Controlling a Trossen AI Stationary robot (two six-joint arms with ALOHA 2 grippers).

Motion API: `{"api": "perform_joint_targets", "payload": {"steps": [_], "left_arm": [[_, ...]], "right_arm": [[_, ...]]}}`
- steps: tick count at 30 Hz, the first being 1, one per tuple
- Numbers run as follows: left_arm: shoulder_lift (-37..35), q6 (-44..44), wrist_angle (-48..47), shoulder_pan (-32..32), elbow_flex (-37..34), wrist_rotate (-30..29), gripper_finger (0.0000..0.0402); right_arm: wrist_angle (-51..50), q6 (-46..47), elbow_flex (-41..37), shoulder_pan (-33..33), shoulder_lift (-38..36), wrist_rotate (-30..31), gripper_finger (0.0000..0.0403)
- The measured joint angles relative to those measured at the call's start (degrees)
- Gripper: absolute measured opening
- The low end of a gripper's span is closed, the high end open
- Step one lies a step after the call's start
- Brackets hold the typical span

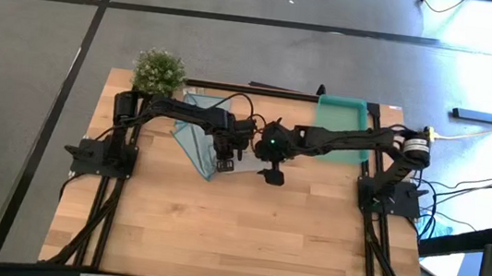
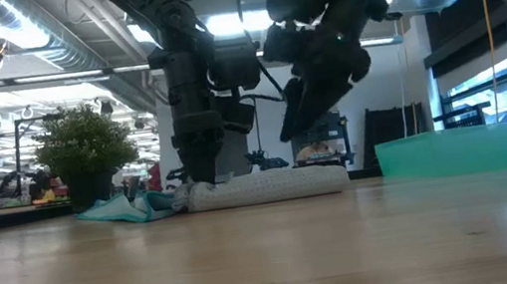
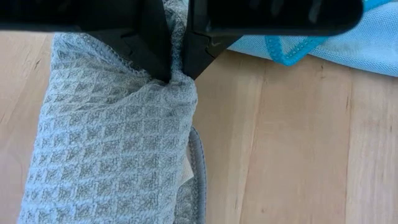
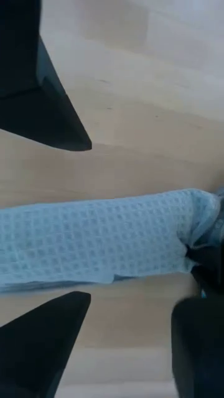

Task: Roll microfiber towels into tight, uniform cylinder then place into a basket
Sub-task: Put the gray towel into the green bin

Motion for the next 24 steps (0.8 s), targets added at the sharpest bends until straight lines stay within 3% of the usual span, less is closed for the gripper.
{"api": "perform_joint_targets", "payload": {"steps": [24], "left_arm": [[0.02, 0.0, 0.34, 1.91, 0.0, 0.17, 0.0034]], "right_arm": [[7.64, -4.57, -0.07, -3.92, 11.08, -4.74, 0.04]]}}
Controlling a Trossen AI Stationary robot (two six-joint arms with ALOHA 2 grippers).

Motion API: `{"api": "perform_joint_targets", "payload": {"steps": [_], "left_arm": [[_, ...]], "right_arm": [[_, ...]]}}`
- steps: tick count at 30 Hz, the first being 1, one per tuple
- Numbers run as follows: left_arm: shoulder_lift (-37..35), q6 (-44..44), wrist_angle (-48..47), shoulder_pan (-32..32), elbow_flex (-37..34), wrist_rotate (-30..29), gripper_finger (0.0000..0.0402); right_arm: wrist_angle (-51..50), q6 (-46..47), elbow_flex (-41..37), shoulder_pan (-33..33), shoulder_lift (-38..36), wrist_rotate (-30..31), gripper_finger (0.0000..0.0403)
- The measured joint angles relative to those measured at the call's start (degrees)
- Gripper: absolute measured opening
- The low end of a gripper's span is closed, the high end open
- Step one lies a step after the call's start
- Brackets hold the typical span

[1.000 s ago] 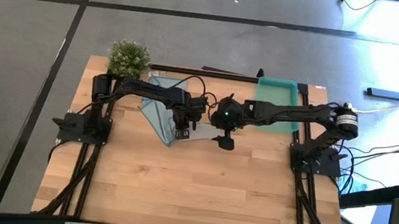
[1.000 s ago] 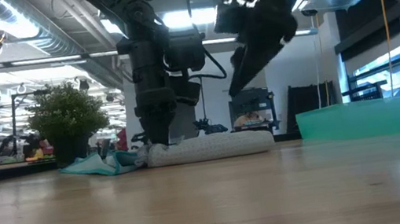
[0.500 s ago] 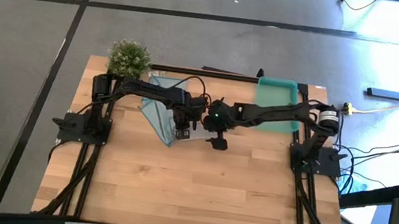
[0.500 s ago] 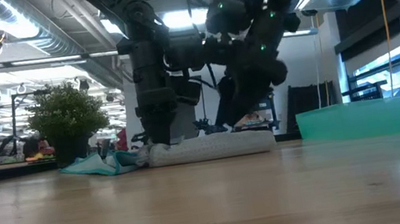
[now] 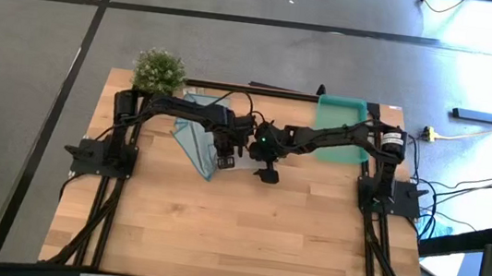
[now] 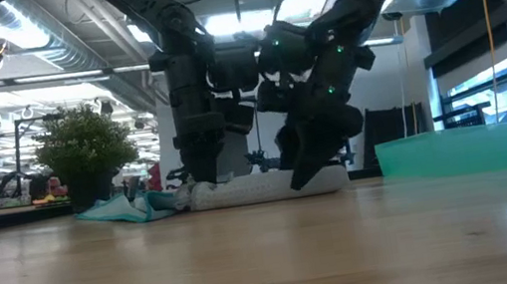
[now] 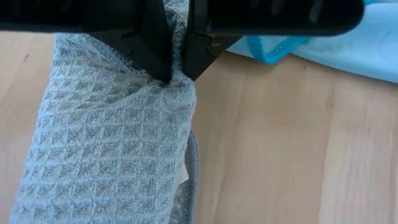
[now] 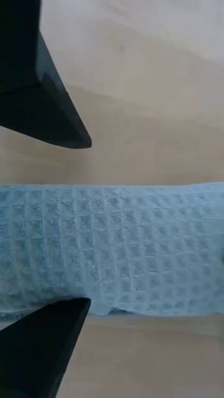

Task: Roll microfiber towels into tight, uniform cylinder then place into a basket
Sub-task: Put the gray towel into the green bin

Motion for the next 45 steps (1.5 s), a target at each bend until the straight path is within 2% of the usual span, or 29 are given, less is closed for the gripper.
{"api": "perform_joint_targets", "payload": {"steps": [4, 17, 30, 45], "left_arm": [[0.0, 0.0, 0.09, 0.55, 0.0, -0.04, 0.0034], [0.0, -0.02, 0.55, 0.67, 0.0, -0.31, 0.0034], [0.0, -0.01, 0.87, 0.67, -0.07, -0.28, 0.0034], [0.0, 0.0, 1.53, 0.78, -0.07, -0.22, 0.0034]], "right_arm": [[0.27, -0.04, 0.0, -0.32, 0.84, 0.25, 0.04], [0.27, -1.46, 0.04, -0.21, 1.06, 6.67, 0.04], [-4.44, -3.29, 1.47, -0.01, -0.6, 7.43, 0.04], [-1.39, -3.56, -0.79, -1.13, 0.16, 6.64, 0.04]]}}
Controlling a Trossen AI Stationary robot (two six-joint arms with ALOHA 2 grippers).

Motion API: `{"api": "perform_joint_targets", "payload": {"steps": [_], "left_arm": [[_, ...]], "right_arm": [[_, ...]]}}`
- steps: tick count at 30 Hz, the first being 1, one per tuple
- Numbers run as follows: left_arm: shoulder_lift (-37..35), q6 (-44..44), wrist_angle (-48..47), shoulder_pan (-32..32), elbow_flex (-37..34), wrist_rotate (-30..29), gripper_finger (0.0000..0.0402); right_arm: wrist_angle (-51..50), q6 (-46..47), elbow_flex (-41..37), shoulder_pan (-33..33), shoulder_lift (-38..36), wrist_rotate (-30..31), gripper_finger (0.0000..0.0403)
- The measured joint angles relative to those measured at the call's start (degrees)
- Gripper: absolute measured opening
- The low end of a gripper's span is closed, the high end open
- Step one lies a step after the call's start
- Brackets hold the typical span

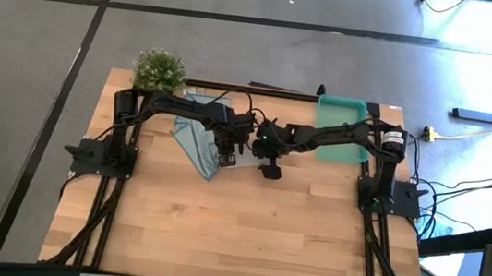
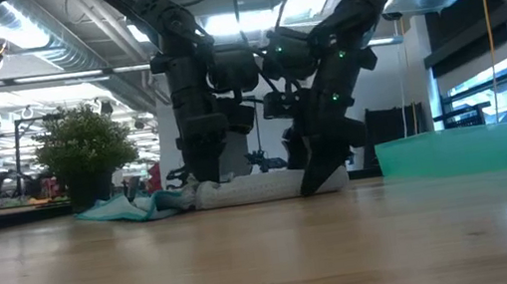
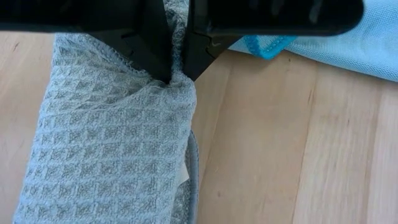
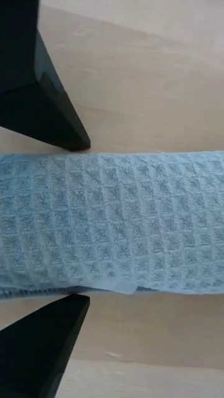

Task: Roll microfiber towels into tight, uniform cylinder then place into a basket
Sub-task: Put the gray towel into the green bin

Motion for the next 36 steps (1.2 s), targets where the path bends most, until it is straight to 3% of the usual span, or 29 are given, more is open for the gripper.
{"api": "perform_joint_targets", "payload": {"steps": [5, 9, 24, 36], "left_arm": [[0.0, -0.02, 0.0, 0.0, 0.0, 0.0, 0.0034], [0.0, -0.01, 0.01, 0.0, 0.0, 0.01, 0.0034], [0.0, 0.0, 0.35, 0.0, 0.01, 0.04, 0.0034], [-0.02, -0.02, 0.39, 0.0, 0.02, 0.11, 0.0034]], "right_arm": [[-0.14, 0.75, 0.0, 0.04, 0.04, -0.02, 0.0389], [-0.31, 1.01, -0.05, 0.03, 0.14, -1.31, 0.0344], [-1.98, 3.83, 0.02, 0.04, 0.17, -2.48, 0.0049], [-2.08, 4.06, -0.05, 0.04, 0.22, -3.41, 0.0048]]}}
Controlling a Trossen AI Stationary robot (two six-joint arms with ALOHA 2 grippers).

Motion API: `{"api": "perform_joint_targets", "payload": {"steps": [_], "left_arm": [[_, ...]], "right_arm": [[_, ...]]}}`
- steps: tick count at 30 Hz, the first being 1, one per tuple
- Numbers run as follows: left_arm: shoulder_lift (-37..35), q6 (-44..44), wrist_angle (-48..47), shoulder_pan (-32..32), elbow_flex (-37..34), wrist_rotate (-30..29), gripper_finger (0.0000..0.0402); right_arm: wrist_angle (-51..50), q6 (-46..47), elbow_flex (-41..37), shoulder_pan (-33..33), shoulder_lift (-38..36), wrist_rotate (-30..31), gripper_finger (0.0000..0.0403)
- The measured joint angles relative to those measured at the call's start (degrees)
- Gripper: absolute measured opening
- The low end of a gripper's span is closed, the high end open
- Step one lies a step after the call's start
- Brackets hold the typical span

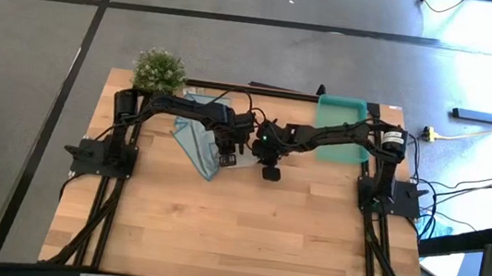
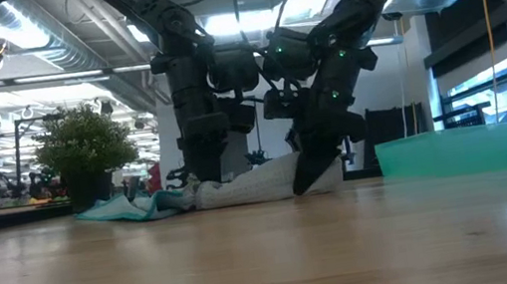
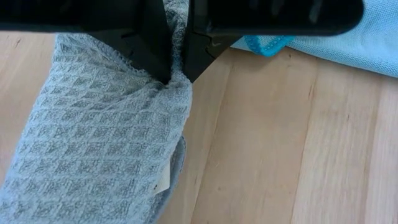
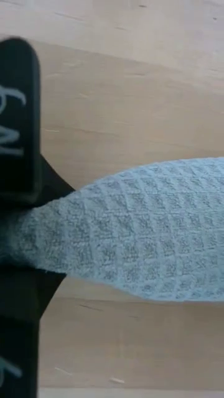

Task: Roll microfiber towels into tight, uniform cylinder then place into a basket
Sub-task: Put the gray towel into the green bin

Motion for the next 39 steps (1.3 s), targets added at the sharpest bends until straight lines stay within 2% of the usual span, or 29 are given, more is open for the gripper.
{"api": "perform_joint_targets", "payload": {"steps": [15, 24, 27, 30, 34, 39], "left_arm": [[0.0, -0.25, 3.41, -0.35, -0.02, -0.36, 0.0036], [0.0, -0.44, 3.43, -0.35, -0.02, -0.28, 0.009], [0.0, -0.8, 3.36, -0.35, -0.02, -0.39, 0.0097], [-0.75, -1.82, 0.14, 0.11, 0.53, -0.02, 0.0095], [-1.98, -1.94, -7.01, 0.86, 4.08, -0.01, 0.0094], [-4.85, -1.97, -11.64, 1.2, 8.86, -0.58, 0.0095]], "right_arm": [[0.83, 0.15, -0.11, 0.02, 0.02, -0.04, 0.0048], [0.94, 0.15, -0.11, 0.02, 0.02, -0.17, 0.0048], [0.8, 0.15, -0.1, 0.02, 0.02, -0.17, 0.0048], [0.61, 0.16, -0.06, 0.02, 0.02, -0.2, 0.0048], [0.39, 0.17, -0.04, 0.0, 0.02, -0.35, 0.0048], [0.33, 0.18, -0.04, 0.0, 0.02, -0.34, 0.0048]]}}
